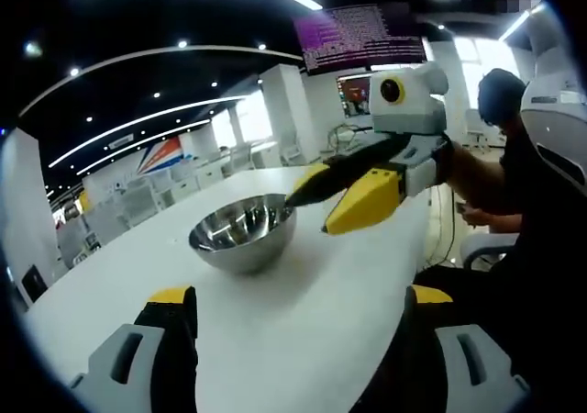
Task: Pick up the QQ candy scattered on the table and place it into the stainless steel bowl on the table
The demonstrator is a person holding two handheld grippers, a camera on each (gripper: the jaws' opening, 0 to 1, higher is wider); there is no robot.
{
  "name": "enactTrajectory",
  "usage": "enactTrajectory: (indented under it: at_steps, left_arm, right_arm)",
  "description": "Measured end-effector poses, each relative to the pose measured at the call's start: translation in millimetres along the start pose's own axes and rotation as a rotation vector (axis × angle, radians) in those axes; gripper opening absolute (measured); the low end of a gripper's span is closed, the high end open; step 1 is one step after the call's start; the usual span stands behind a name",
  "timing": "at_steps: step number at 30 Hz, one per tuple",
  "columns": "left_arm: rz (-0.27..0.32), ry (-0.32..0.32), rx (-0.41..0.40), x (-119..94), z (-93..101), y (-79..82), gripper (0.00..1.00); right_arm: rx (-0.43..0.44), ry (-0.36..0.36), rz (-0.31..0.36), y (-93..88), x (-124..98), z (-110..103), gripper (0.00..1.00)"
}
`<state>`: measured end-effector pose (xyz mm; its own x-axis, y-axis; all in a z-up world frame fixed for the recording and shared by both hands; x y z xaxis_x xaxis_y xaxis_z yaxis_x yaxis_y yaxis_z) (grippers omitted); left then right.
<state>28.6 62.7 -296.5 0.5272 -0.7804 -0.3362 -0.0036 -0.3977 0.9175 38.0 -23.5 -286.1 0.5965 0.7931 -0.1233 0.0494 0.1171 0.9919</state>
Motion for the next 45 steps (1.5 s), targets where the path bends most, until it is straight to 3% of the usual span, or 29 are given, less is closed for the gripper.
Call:
enactTrajectory:
  at_steps: [4,7,14,20,36,41,45]
  left_arm:
    - [0.006,0.004,0.002,-1.1,-0.9,2.2,0.94]
    - [0.01,0.001,0.002,-0.4,-0.4,2.7,0.94]
    - [0.009,-0.009,0.001,1.2,1.2,1.4,0.94]
    - [0.003,-0.005,-0.005,0.8,-1.0,-1.9,0.94]
    - [0.005,-0.012,-0.012,3.9,0.4,-4.0,0.94]
    - [0.002,-0.005,-0.01,2.5,-1.2,-4.5,0.93]
    - [0.002,-0.01,-0.01,2.9,0.6,-4.7,0.93]
  right_arm:
    - [0.074,-0.059,-0.089,-41.3,3.2,22.2,0.29]
    - [0.116,-0.114,-0.117,-61.1,3.3,42.5,0.28]
    - [0.09,-0.231,-0.202,-101.3,6.1,83.2,0.28]
    - [0.024,-0.315,-0.187,-107.4,5.5,102.9,0.28]
    - [0.05,-0.35,-0.2,-117.6,10.3,116.5,0.25]
    - [0.048,-0.353,-0.199,-118.1,10.8,116.7,0.18]
    - [0.038,-0.369,-0.201,-118.8,8.7,119.0,0.06]
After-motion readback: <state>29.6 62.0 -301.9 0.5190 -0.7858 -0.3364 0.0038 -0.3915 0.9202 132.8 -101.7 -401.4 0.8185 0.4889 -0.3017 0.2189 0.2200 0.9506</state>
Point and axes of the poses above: the point that each gripper's makers call its tool centre point, and the gripper's own axes: x roughly forward along the fingers, z roughly to its right, y roughly out of its top, the point moved 3 cm from there along -x, roughly backward along the fingers, and after that the axes turned 2 degrees about -y, right-handed, at the moved point
